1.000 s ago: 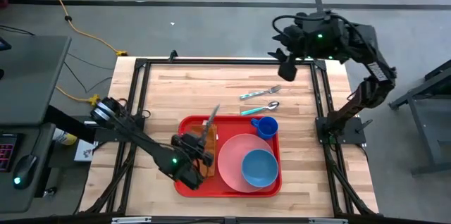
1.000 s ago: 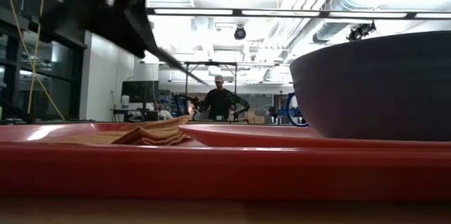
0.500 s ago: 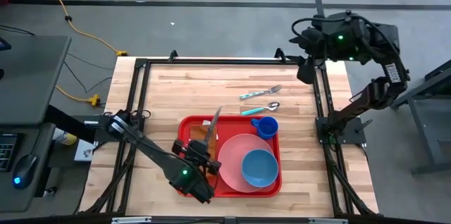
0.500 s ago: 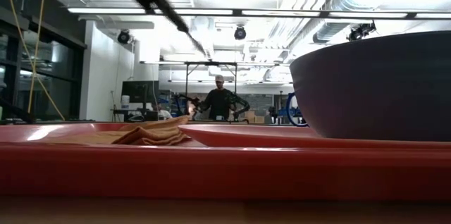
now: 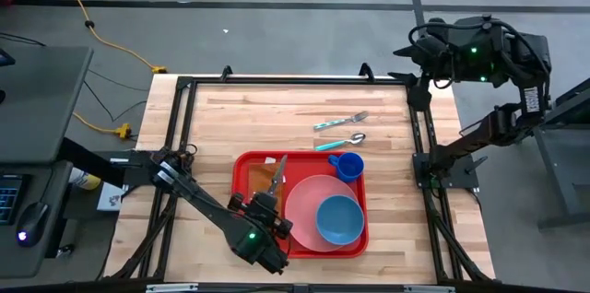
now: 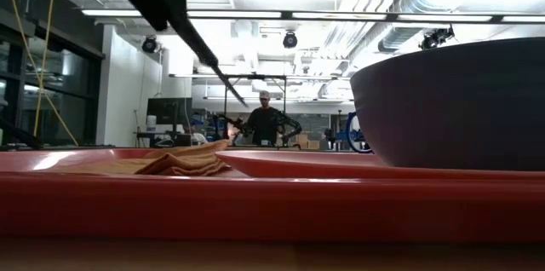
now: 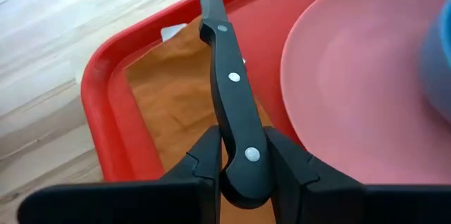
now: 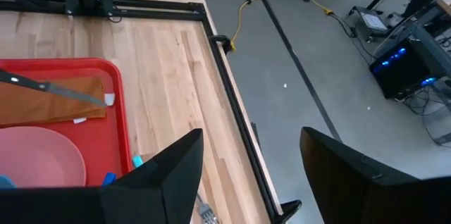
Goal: Set up tray
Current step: Put the black knife on top of the orange napkin on the serving tray
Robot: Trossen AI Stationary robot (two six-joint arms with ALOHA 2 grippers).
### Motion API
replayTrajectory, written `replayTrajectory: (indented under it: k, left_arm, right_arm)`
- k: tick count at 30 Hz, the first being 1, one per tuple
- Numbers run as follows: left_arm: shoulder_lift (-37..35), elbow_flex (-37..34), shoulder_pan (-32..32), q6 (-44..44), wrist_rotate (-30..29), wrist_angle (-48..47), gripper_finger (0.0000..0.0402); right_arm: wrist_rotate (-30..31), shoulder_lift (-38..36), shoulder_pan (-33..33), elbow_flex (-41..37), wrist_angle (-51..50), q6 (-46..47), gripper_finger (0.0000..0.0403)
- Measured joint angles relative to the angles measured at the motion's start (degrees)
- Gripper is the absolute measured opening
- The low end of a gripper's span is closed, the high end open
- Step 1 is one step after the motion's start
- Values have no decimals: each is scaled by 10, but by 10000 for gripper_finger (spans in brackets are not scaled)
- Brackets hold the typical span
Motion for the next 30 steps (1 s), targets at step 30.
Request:
replayTrajectory:
  k: [30]
  left_arm:
    - [112, -13, 6, 28, 86, 53, 101]
  right_arm:
    - [-20, 1, 0, 0, -13, -1, 213]
